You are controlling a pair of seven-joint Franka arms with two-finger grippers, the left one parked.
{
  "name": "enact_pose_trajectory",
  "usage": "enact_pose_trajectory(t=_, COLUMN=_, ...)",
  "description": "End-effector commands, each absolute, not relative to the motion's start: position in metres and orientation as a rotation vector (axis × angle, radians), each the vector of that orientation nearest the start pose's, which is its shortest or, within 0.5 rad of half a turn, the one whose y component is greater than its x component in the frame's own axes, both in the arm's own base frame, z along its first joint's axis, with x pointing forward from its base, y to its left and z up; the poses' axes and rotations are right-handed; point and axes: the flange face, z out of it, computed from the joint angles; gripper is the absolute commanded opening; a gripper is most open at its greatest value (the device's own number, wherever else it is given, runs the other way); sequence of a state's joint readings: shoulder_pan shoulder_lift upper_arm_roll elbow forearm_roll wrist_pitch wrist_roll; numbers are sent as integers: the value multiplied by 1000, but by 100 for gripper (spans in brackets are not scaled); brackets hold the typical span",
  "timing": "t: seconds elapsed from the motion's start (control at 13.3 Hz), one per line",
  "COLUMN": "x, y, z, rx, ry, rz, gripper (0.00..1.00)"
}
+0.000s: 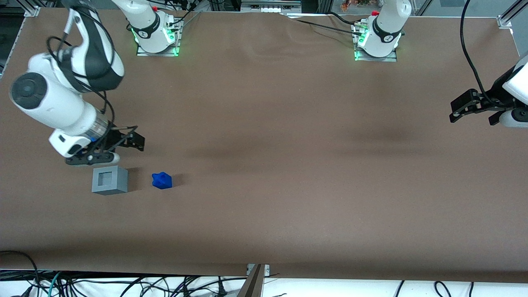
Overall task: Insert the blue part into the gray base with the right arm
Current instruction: 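Move the open right gripper over the blue block and lower it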
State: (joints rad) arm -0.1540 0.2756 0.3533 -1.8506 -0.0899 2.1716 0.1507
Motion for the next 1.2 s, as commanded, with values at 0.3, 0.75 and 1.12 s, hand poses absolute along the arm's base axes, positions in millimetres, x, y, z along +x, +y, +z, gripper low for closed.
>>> enact_pose_trajectory(t=0.3, x=631, y=152, z=300, rx=-3094, ry=-216, rz=-258, gripper=99)
enact_pose_trajectory(t=0.75, x=639, y=142, z=258, rx=-3108, ry=-324, rz=-321, gripper=99)
enact_pose_trajectory(t=1.12, x=643, y=138, z=232, rx=-3094, ry=-332, rz=-338, gripper=98)
